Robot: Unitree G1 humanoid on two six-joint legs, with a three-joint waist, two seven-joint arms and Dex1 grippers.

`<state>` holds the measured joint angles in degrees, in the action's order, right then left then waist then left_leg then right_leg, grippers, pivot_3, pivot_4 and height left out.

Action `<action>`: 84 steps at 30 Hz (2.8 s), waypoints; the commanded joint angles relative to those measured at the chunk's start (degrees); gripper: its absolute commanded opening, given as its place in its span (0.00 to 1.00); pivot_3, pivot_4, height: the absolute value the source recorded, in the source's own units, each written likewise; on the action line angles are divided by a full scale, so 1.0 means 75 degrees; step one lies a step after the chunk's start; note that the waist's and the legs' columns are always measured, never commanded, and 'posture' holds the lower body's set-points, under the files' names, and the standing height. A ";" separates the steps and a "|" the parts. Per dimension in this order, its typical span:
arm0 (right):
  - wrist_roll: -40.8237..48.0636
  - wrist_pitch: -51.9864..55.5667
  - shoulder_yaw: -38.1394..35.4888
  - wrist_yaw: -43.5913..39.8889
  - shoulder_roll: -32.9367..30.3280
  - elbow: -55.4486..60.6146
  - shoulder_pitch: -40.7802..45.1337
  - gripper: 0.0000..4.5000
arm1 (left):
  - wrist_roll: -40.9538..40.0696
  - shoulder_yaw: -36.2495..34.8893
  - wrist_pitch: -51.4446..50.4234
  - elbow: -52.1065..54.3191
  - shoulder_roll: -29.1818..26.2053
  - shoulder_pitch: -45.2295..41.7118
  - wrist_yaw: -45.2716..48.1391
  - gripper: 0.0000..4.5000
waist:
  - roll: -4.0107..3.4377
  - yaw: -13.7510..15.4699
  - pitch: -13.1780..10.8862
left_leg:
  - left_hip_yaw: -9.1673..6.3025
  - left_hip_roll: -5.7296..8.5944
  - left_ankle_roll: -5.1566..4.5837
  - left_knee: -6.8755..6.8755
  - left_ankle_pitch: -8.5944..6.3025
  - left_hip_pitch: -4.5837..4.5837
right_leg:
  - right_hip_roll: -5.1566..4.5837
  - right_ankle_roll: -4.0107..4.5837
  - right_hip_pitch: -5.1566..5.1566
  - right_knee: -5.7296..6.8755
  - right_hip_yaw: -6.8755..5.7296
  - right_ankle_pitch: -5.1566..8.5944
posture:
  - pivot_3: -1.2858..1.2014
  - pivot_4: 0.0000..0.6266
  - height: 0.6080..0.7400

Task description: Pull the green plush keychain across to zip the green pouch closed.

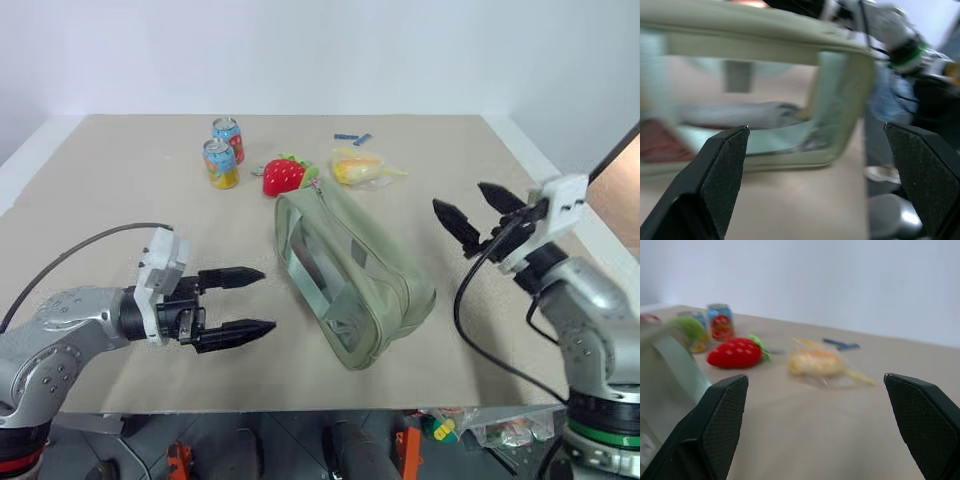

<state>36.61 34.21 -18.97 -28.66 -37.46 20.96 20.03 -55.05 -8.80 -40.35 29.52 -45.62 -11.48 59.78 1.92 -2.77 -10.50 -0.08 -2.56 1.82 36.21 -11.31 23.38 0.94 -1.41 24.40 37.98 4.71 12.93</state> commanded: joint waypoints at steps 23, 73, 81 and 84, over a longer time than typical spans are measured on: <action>0.3816 0.2222 -0.0497 -0.0093 -0.1285 0.2805 -0.2290 0.75 | 0.0762 0.1389 0.0220 -0.0551 0.0431 -0.1678 0.1063 1.00 | 0.0015 -0.0003 -0.0006 | -0.0008 0.0003 -0.0019 0.0018 -0.0011 0.0003 | 0.0002 -0.0003 -0.0007 -0.0001 0.0002 0.0010 | 0.52 0.24 1.00; -0.0965 -0.0555 0.0980 -0.5154 -0.1491 -0.2995 0.3090 1.00 | 0.1052 0.1125 0.0631 -0.0292 0.1316 -0.1254 -0.0462 1.00 | 0.0009 0.0023 -0.0030 | -0.0015 0.0003 -0.0048 0.0014 -0.0029 0.0001 | 0.0006 -0.0019 -0.0008 0.0023 -0.0009 0.0003 | 0.52 0.24 1.00; -0.1345 -0.0866 0.1209 -0.3812 -0.0889 -0.1358 0.1307 1.00 | 0.1166 0.1265 0.0660 -0.0283 0.1512 -0.1403 -0.0503 1.00 | 0.0008 -0.0039 -0.0029 | -0.0002 0.0000 -0.0044 0.0027 -0.0025 -0.0011 | 0.0013 -0.0035 -0.0008 0.0024 0.0006 -0.0019 | 0.52 0.24 1.00; -0.1429 -0.1043 0.1300 -0.3690 -0.0764 -0.1406 0.1189 1.00 | 0.1186 0.1290 0.0686 -0.0252 0.1457 -0.1364 -0.0444 1.00 | 0.0008 -0.0010 -0.0029 | -0.0003 0.0001 -0.0045 0.0033 -0.0013 -0.0009 | 0.0014 -0.0014 -0.0010 0.0024 0.0007 -0.0011 | 0.52 0.24 1.00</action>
<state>25.71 27.58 -8.71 -57.04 -43.24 8.69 29.18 -46.06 1.43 -36.23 26.36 -34.43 -21.03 55.73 1.98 -2.84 -10.72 -0.10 -2.55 1.48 36.48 -11.40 23.31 1.04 -1.52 24.32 38.16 4.76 12.84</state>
